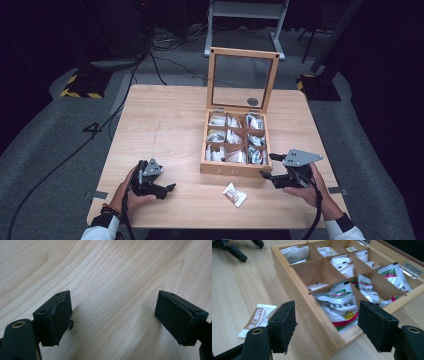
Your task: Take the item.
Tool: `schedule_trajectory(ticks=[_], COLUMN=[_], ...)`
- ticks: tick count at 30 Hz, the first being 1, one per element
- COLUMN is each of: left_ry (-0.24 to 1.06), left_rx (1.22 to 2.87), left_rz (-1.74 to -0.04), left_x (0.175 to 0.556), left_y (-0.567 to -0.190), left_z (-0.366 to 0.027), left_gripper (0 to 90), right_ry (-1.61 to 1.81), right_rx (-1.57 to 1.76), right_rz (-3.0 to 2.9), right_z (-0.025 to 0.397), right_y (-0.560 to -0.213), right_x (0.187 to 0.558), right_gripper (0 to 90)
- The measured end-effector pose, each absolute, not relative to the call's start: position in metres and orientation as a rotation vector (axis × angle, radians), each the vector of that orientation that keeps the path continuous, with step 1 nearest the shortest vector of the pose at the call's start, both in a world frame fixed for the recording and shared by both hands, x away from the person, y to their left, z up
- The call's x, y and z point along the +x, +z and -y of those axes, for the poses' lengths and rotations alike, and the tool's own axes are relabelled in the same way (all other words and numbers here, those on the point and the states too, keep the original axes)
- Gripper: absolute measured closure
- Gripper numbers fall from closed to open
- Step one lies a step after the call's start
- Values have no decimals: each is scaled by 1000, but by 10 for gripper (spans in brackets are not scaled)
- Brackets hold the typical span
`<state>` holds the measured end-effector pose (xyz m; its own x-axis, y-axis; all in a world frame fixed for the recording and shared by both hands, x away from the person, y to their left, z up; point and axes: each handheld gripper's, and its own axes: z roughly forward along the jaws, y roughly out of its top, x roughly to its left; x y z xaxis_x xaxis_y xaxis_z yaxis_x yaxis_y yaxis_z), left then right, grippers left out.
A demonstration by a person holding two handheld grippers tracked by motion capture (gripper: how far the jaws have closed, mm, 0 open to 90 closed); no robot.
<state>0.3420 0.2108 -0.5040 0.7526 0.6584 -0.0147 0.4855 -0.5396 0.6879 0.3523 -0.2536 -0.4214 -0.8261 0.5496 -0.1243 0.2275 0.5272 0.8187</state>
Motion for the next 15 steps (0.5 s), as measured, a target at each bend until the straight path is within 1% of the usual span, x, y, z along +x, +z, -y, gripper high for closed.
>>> schedule_trajectory(ticks=[7,8,10,15], left_ry=[326,327,324,285], left_rx=[2256,2259,2264,2266], left_rz=[-882,-887,-892,-864], left_x=[348,349,350,358], left_y=[-503,-502,-501,-499], left_z=[-208,-208,-207,-203], left_gripper=[138,155,161,174], right_ry=[1208,1208,1210,1202], right_rx=[693,715,718,749], right_rz=[-2355,-2339,-2341,-2341], right_z=[265,268,268,275], right_y=[-419,-418,-418,-418], right_x=[364,367,368,375], right_gripper=[311,312,317,338])
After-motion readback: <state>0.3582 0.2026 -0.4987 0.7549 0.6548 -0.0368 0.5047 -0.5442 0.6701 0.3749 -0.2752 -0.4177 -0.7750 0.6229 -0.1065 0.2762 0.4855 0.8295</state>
